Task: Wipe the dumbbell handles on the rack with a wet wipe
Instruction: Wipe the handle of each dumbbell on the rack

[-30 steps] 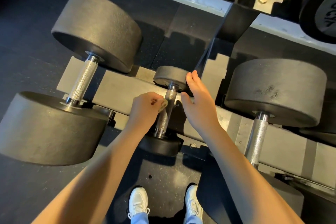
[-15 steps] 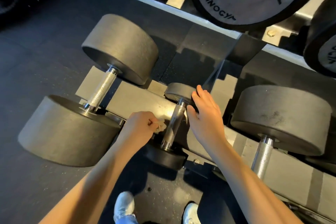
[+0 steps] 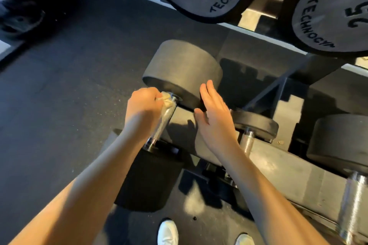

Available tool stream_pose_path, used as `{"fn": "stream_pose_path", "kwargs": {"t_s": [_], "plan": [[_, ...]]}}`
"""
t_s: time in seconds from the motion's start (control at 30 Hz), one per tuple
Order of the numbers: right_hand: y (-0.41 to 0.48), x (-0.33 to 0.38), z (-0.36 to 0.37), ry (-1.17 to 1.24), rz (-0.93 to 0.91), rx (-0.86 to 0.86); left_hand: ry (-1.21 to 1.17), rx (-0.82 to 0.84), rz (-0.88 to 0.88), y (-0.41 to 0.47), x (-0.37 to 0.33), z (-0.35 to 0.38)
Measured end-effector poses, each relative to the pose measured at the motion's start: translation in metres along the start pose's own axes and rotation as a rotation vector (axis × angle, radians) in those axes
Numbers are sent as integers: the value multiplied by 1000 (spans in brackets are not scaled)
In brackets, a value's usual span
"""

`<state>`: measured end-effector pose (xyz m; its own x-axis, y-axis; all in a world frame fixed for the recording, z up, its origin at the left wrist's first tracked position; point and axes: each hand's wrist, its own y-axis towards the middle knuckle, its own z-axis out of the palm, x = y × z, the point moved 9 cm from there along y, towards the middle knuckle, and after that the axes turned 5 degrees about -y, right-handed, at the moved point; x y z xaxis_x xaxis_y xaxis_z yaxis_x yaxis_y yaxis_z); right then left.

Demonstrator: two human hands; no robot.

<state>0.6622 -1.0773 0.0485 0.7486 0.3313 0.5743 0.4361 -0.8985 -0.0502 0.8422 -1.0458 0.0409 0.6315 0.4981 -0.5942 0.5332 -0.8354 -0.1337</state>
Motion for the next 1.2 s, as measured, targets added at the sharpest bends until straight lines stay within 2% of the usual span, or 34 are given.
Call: {"fn": "stream_pose_path", "kwargs": {"t_s": [0.1,0.3,0.67,0.77,0.9,1.1,1.2], "plan": [[2,-1,0,6,11,5,-59,122,-27,15,12,22],[1,-2,3,78,48,-6,-215,258,-118,10,32,34],[4,-1,3,62,8,-6,-151,199,-176,17,26,31],[5,0,3,58,1,4,-3,251,-255,3,39,29],[3,0,3,51,-10,3,72,327,-219,0,45,30],[1,-2,6,74,8,14,-185,175,-87,10,21,27],[0,-2,8,139,44,18,-169,177,-96,7,28,26]]}}
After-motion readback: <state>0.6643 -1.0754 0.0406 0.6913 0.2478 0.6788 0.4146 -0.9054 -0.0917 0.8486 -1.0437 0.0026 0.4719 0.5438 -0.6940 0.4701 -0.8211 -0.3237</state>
